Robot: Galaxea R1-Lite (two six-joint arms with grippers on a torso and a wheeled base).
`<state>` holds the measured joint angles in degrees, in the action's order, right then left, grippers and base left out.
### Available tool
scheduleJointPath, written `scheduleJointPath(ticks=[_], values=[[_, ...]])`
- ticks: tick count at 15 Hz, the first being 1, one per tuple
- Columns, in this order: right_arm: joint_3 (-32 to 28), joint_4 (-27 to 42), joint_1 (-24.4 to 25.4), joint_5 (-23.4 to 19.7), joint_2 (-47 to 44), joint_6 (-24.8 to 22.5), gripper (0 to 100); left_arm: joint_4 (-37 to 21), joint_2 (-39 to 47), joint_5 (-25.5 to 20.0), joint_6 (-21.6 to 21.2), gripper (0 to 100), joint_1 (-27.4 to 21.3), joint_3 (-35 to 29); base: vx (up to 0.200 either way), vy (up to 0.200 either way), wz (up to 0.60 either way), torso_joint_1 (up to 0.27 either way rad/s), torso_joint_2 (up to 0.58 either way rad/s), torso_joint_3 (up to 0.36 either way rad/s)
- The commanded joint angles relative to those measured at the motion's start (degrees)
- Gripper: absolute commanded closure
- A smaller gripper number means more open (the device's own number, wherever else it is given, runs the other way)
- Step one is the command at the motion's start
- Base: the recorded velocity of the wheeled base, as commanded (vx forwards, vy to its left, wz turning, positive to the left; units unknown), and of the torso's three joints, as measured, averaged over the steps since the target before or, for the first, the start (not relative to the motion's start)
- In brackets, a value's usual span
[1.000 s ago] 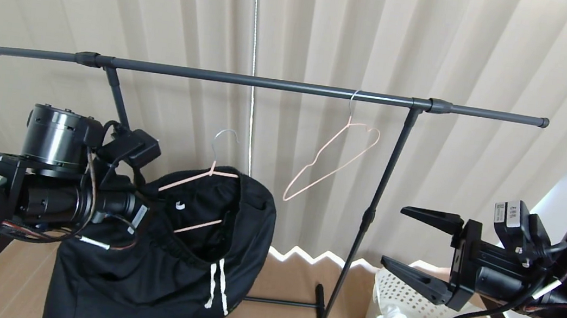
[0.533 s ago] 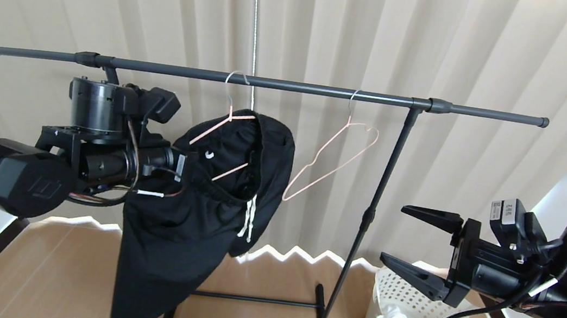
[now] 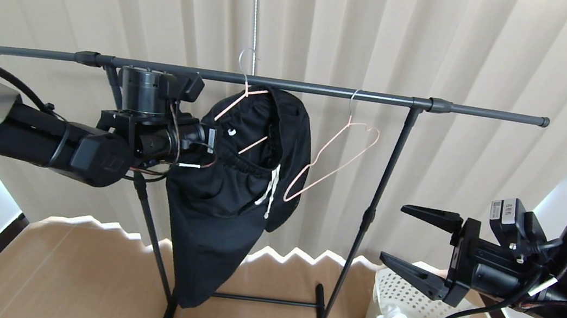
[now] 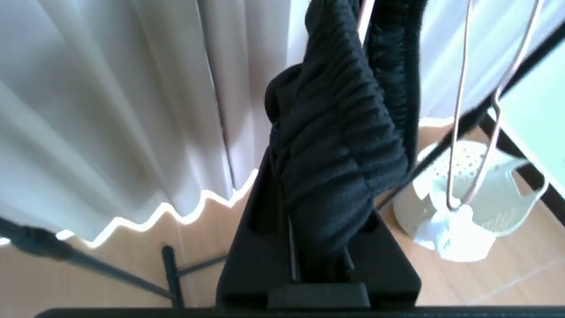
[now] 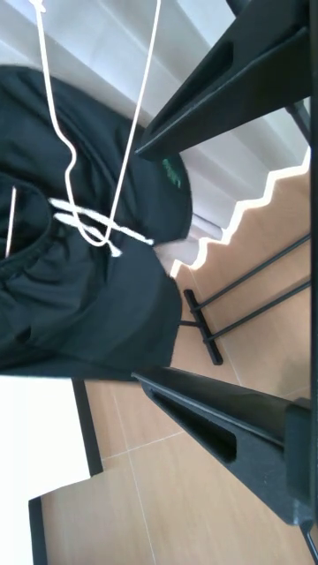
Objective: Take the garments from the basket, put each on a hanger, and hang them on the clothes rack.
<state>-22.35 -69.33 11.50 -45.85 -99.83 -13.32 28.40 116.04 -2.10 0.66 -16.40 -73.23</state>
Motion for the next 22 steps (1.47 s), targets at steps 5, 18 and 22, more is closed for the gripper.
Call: scheduleJointPath(ticks=[5, 18, 22], values=[[0.02, -0.02, 0.02, -0.03, -0.1, -0.04, 0, -0.02, 8.5, 2.89, 0.22, 100, -0.13, -6.58, 0.0, 0.0, 0.0, 0.0, 0.0, 0.0], [-0.15, -0.11, 0.02, -0.03, -1.07, -0.04, 0, -0.28, 10.52, 5.61, 0.13, 100, -0.21, -8.33, 0.0, 0.0, 0.0, 0.0, 0.0, 0.0], [-0.24, -0.11, 0.02, -0.03, -0.98, -0.04, 0, -2.12, 7.27, 6.14, 0.22, 0, -1.18, -6.31, 0.0, 0.0, 0.0, 0.0, 0.0, 0.0]])
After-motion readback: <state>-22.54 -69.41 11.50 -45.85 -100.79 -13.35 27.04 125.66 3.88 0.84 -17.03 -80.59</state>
